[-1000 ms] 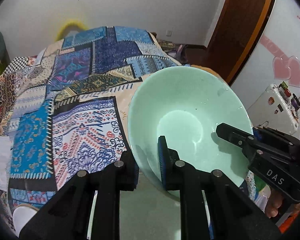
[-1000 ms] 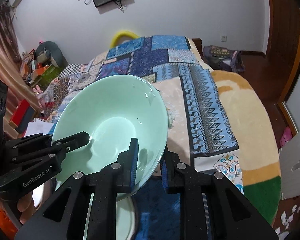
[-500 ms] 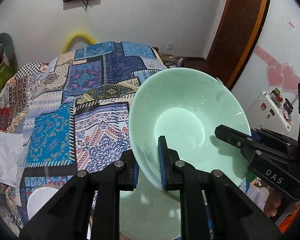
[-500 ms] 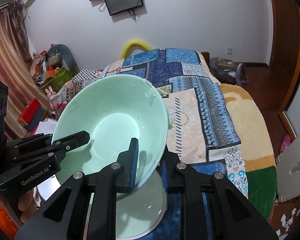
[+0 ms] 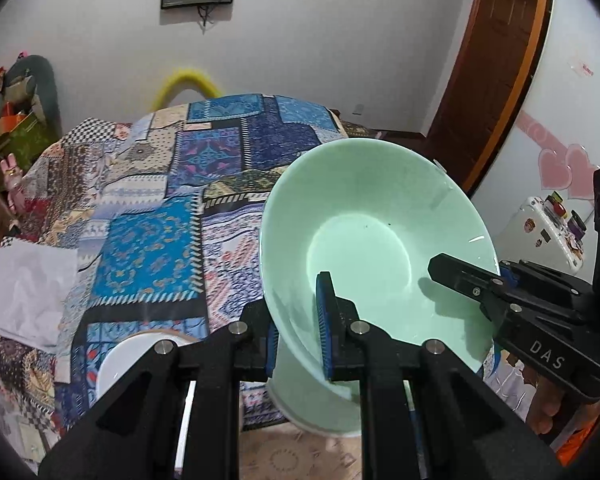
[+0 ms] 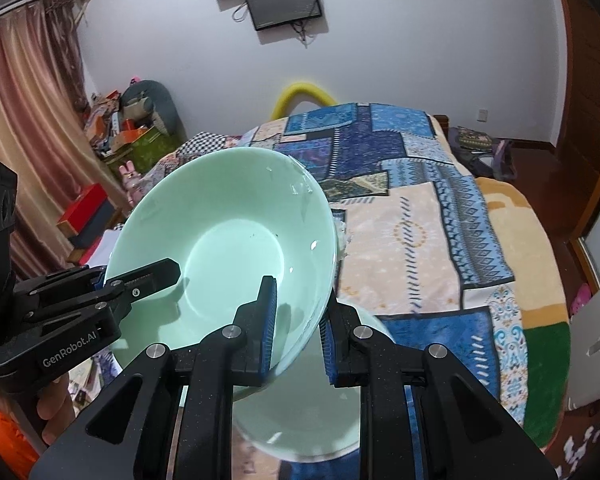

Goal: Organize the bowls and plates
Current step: 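Lift the pale green bowl with both tools and carry it over the nested bowls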

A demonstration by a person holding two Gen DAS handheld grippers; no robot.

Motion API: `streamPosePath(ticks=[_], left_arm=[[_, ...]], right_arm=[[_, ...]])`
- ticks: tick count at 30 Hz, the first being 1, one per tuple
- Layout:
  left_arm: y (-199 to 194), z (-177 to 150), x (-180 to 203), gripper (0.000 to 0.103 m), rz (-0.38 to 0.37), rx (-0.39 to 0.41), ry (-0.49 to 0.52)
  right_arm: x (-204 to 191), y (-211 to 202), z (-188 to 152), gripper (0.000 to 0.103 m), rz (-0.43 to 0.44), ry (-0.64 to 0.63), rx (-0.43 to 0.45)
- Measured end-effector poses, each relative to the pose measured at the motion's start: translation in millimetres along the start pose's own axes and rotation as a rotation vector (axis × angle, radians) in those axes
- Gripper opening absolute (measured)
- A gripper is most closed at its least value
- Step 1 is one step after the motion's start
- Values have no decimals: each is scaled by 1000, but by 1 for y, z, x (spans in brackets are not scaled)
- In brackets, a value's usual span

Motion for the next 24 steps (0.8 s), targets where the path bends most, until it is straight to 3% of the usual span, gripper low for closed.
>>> streamPosePath(ticks=[13, 24], left_arm=[[-47, -31, -55, 17, 51, 25, -71], [-63, -61, -107, 17, 100, 6, -144]], right_arm=[[-67, 6, -21, 18, 68, -50, -34], [-116, 25, -42, 18, 131, -91, -96]])
Point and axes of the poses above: each gripper's, at about its wrist camera, not at the fingertips, and y roughly the way its jaws point, x to its right, z to its top, the point moved 10 cm from there along y, roughly the way its jaws point, and after that the axes turned 14 degrees about -z, right-handed, at the moved point
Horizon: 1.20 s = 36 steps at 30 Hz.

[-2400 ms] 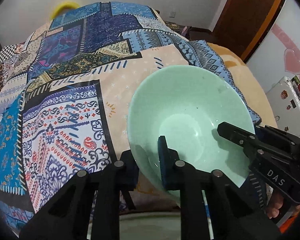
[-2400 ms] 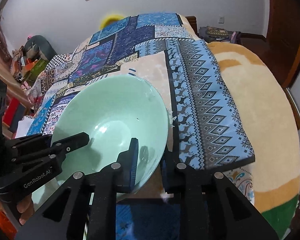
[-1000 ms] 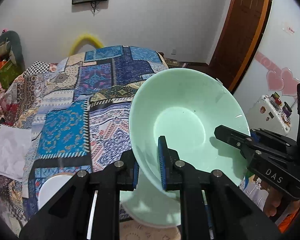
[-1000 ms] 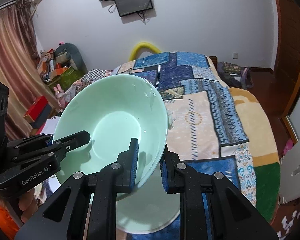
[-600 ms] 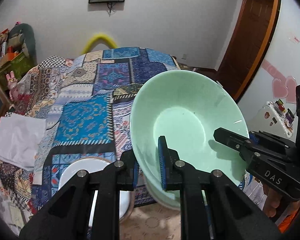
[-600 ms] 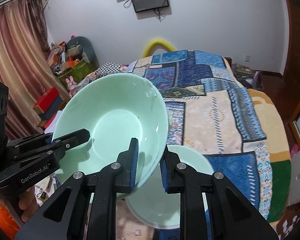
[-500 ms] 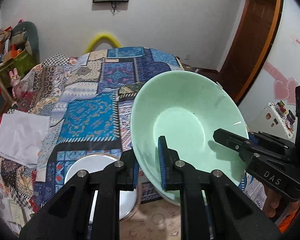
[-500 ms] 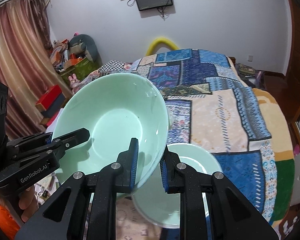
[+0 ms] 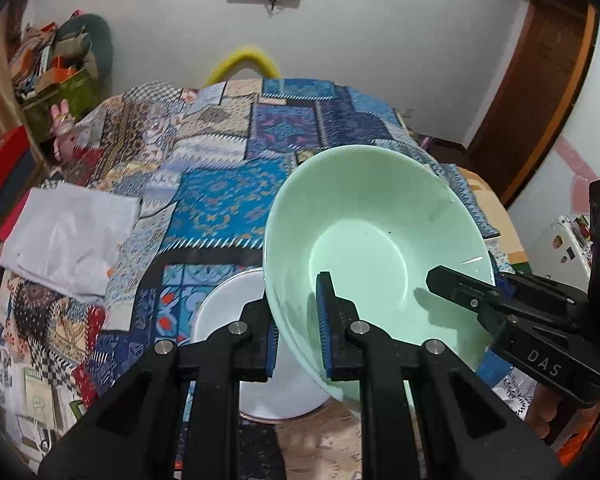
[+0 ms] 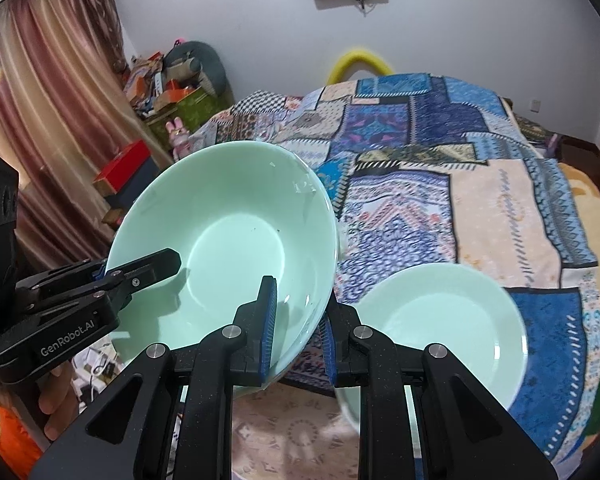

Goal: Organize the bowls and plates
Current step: 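Lift the pale green bowl with both tools and carry it over the nested bowls, then lower the pale green bowl into the nested bowls with both tools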

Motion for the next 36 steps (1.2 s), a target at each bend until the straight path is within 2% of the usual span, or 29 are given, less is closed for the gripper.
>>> streamPosePath(ticks=[19, 27, 36], left_arm=[[29, -47, -65, 17, 36, -111, -91], [39, -59, -78, 17, 46, -145, -108], [44, -67, -83, 17, 50, -163, -112]], right_arm=[[-36, 48, -34, 18, 39, -19, -138], [-42, 61, -51, 18, 44, -25, -190], [-41, 66, -57, 18, 49, -26, -210]])
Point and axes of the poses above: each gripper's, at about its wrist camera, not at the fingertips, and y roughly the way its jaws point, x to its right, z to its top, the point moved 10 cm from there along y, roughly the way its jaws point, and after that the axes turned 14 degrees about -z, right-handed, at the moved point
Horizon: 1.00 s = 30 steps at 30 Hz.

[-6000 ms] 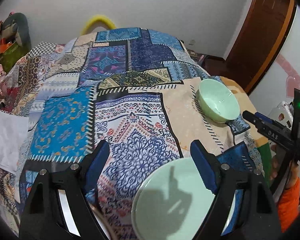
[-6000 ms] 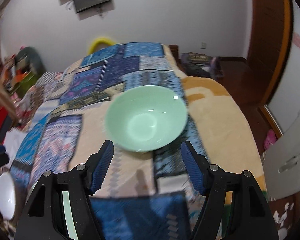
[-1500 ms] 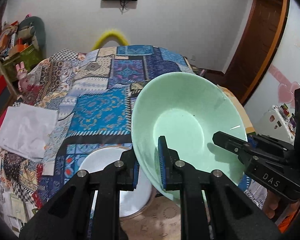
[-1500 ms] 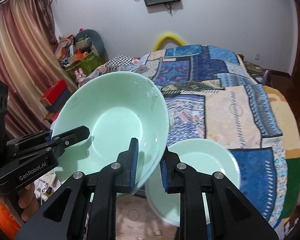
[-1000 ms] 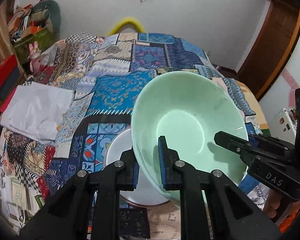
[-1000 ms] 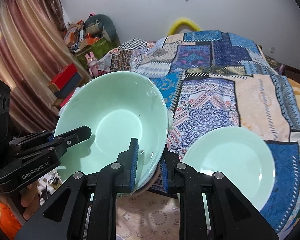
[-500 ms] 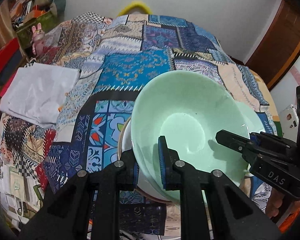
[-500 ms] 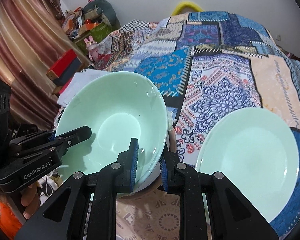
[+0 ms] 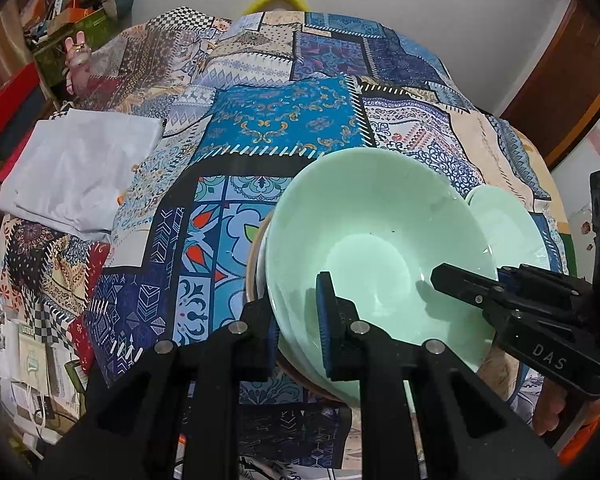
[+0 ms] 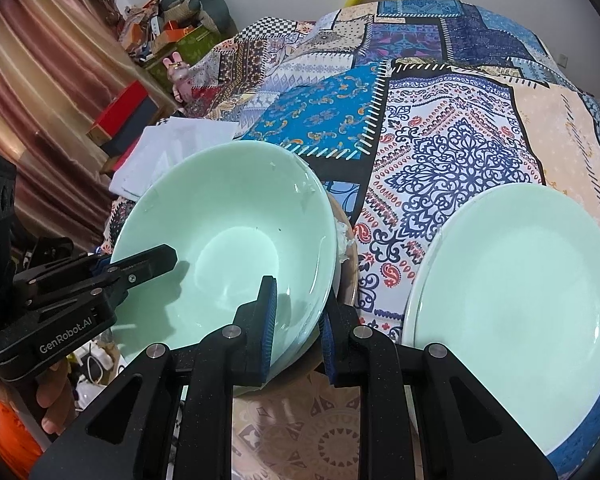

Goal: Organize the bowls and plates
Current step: 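Lower the pale green bowl into the nested bowls with both tools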

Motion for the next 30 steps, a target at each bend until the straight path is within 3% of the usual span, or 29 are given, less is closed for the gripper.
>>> streamPosePath(ticks=[6, 18, 30], left_arm=[[4, -3, 0, 17, 8, -13, 12], [1, -2, 0, 17, -1, -20, -23], [-23, 9, 2, 21, 13, 39, -11]], right_arm=[[2, -3, 1, 21, -37, -25, 4], [10, -12, 4, 27, -26, -22, 13], [5, -22, 6, 32, -66, -82, 66]])
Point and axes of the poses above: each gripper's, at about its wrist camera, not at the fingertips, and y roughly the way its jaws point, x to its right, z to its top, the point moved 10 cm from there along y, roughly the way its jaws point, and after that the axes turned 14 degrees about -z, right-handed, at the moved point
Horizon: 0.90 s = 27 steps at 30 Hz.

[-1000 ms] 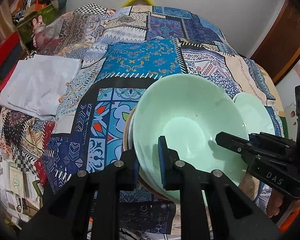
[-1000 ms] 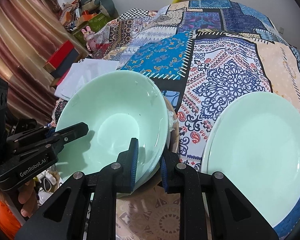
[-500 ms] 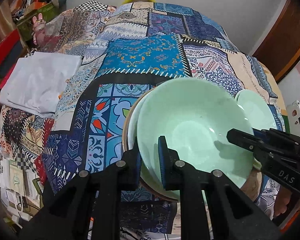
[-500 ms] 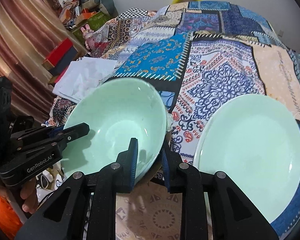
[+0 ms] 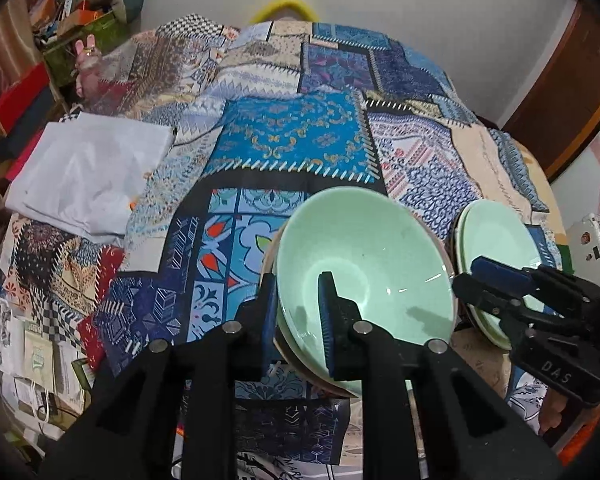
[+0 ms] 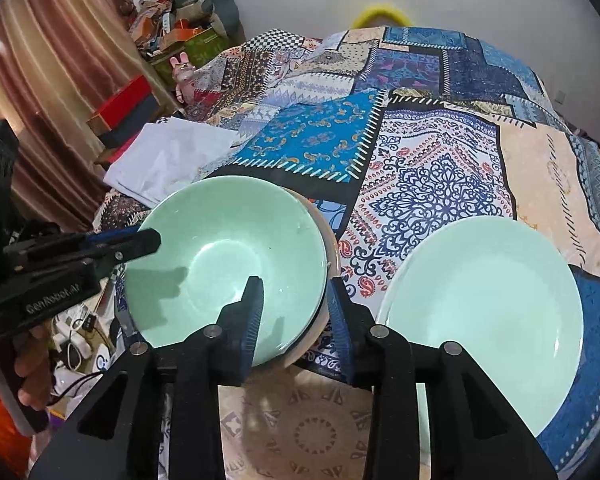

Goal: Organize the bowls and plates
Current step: 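Lower the pale green bowl into the nested bowls with both tools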

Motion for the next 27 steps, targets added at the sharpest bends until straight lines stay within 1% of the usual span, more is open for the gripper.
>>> streamPosePath(ticks=[3, 4, 9, 14, 16, 18, 27], left_arm=[[-7, 4, 0, 30, 1, 22, 9], [-9, 4, -1, 32, 2, 27, 9], [-10, 0, -9, 32, 1, 25, 0], [2, -13, -17, 33, -9, -14, -14], [7, -18, -20, 39, -16, -23, -20], [10, -20, -21, 42, -24, -26, -23], [27, -31, -28, 52, -68, -62, -52]], right_arm=[[2, -1, 2, 33, 3, 15, 2], [3, -2, 3, 33, 5, 21, 5], [8, -4, 5, 35, 5, 31, 13], [9, 7, 0, 37, 1, 35, -13], [9, 13, -4, 37, 7, 38, -31], [7, 18, -6, 37, 11, 38, -46], [0, 34, -14, 36, 43, 40, -95]])
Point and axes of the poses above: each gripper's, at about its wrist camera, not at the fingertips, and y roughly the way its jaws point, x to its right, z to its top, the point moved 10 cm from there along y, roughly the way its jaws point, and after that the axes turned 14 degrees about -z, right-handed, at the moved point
